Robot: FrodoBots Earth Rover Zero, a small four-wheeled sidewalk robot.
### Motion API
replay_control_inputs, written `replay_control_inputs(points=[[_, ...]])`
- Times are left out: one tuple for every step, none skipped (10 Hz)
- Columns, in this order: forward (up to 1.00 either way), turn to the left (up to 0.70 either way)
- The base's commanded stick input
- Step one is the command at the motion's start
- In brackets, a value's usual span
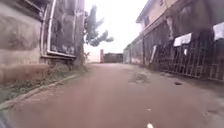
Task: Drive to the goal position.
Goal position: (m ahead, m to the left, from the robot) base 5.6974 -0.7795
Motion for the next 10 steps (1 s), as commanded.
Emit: replay_control_inputs(points=[[0.70, 0.00], [0.70, 0.00], [0.70, 0.00], [0.70, 0.00], [0.70, 0.00], [0.70, 0.00], [0.70, 0.00], [0.70, 0.00], [0.70, 0.00], [0.70, 0.00]])
